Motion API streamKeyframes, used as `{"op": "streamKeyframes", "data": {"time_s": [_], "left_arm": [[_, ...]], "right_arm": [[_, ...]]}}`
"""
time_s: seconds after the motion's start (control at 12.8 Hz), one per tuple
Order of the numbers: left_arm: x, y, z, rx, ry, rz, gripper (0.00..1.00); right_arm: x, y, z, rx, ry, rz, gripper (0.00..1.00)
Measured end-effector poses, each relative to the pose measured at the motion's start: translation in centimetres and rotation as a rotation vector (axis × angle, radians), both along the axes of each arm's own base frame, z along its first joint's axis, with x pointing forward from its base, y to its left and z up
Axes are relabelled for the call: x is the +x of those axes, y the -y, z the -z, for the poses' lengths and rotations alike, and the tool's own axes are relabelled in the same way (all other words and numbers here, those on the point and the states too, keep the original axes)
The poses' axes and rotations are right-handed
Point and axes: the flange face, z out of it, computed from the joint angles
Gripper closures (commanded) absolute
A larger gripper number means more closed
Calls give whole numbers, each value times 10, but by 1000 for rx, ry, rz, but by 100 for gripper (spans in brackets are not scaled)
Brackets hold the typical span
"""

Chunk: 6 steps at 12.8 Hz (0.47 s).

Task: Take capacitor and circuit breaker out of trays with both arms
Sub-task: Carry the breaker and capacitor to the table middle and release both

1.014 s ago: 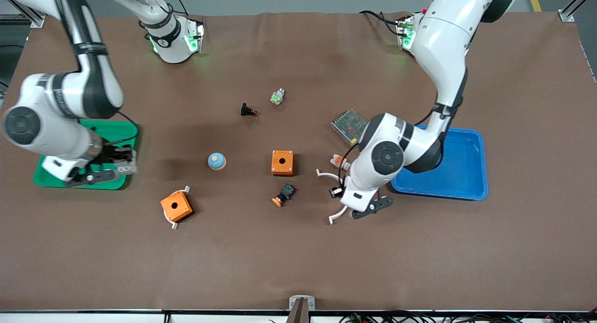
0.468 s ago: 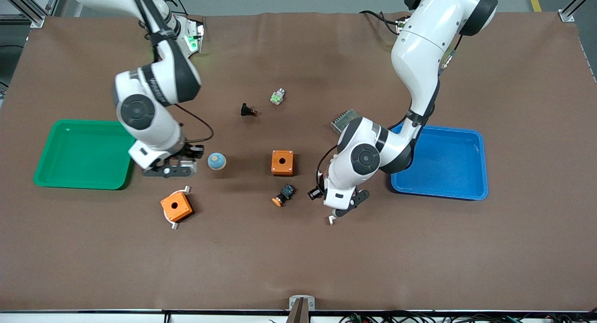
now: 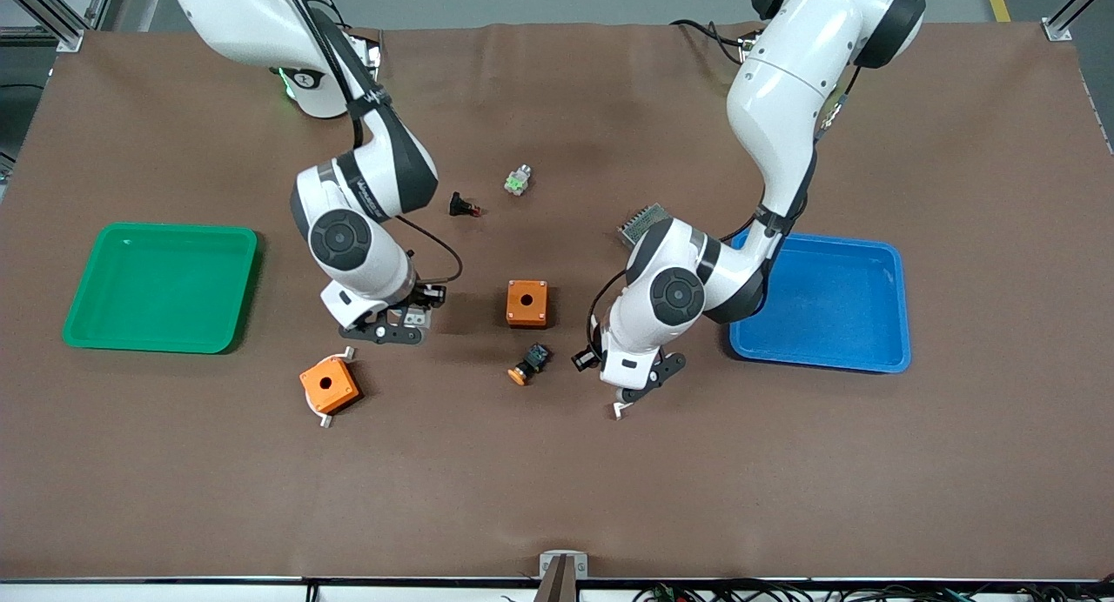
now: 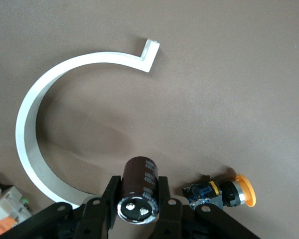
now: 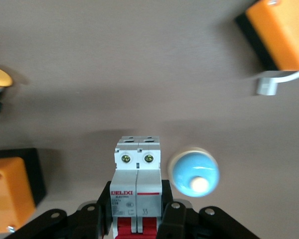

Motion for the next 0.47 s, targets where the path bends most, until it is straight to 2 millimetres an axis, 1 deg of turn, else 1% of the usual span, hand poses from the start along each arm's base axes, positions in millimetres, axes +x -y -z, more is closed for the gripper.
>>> {"op": "streamKeyframes", "data": {"time_s": [0.16, 0.31, 0.39, 0.47], "left_arm": [[1, -1, 0, 1, 6, 21, 57], [1, -1, 0, 1, 8, 25, 55], [1, -1, 0, 1, 8, 26, 52], [1, -1, 0, 1, 9, 26, 50]], "right_arm": [[5, -11, 18, 17, 9, 5, 96], [4, -16, 41, 16, 5, 7, 96], [4, -17, 49, 13, 2, 7, 93], [4, -17, 54, 11, -2, 7, 84]]}}
